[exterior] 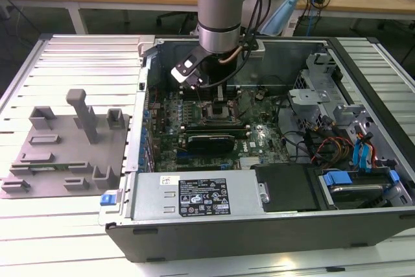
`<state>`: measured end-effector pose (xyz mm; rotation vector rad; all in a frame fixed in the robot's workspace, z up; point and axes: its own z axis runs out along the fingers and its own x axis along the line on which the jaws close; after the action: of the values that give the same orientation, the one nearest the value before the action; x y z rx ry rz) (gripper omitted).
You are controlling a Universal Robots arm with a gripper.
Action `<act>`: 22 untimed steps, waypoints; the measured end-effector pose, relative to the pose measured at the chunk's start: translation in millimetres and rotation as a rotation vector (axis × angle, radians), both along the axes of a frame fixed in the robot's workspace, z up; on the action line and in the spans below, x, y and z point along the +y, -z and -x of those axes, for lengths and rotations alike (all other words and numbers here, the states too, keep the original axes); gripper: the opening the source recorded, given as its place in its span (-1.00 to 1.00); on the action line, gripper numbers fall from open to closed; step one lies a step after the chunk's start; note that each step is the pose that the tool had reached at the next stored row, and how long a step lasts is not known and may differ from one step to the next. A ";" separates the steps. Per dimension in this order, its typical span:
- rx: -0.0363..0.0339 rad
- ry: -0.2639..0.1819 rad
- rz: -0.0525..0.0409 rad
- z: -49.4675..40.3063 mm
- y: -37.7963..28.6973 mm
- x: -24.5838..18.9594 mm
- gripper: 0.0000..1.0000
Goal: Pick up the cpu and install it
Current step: 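Place the cpu into insertion slot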
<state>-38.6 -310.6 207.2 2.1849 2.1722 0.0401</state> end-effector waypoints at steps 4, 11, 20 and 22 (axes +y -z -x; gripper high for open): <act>0.0000 0.000 0.0000 0.0 -0.7 0.0 -0.79; 0.0004 0.000 0.0034 -1.9 2.8 -0.1 -0.79; 0.0002 -0.006 0.0050 -1.9 4.7 0.0 -0.79; 0.0001 -0.015 0.0050 -1.9 4.8 0.0 -0.79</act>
<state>-36.7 -310.6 202.4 2.1661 2.1865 0.0352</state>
